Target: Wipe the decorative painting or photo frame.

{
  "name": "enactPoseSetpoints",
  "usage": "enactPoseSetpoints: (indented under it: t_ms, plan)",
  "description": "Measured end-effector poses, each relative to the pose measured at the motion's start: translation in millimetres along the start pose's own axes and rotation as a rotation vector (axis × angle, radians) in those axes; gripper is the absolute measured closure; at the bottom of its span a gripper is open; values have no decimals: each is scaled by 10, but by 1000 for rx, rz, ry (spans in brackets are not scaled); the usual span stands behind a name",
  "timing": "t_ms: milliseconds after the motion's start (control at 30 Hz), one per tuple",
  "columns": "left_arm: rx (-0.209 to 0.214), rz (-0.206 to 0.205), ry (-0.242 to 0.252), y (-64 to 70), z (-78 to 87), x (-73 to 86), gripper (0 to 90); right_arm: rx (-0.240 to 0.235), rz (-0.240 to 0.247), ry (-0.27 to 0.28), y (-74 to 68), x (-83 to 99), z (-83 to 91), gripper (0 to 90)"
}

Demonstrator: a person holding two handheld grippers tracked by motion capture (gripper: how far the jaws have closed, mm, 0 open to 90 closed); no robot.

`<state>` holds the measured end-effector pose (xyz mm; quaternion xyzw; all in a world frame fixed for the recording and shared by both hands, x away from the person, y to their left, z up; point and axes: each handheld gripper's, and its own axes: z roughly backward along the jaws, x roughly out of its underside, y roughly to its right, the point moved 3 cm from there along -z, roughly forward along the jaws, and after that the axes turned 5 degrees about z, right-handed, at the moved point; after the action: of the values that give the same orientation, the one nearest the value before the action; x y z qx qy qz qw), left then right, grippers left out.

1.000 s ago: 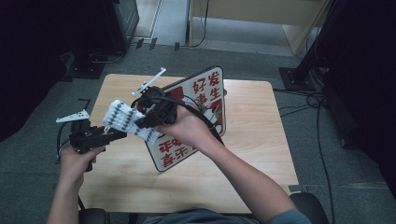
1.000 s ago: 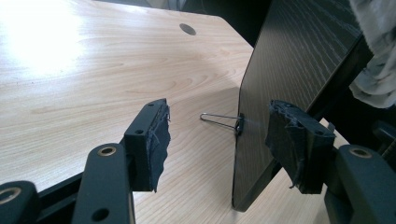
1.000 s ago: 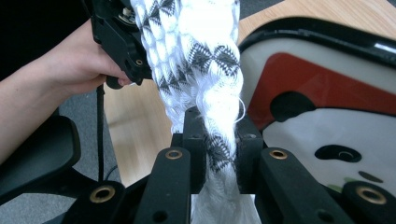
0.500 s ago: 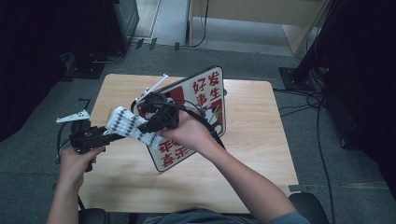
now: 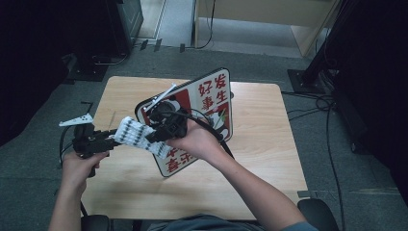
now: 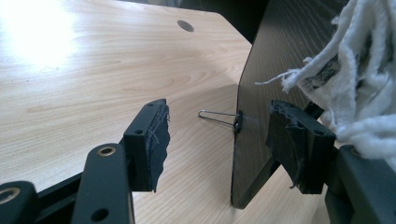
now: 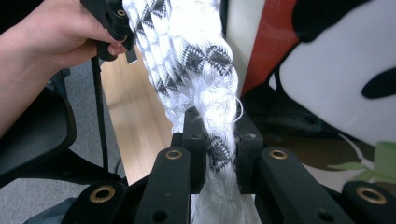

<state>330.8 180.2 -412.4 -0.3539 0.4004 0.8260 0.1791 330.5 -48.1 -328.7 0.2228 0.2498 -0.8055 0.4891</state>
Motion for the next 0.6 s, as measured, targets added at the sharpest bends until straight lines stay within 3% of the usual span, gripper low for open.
enactPoseSetpoints:
  t_ms: [600]
  plan:
    - [7, -5, -13, 2, -7, 6, 391, -16, -23, -22, 22, 148, -126, 804]
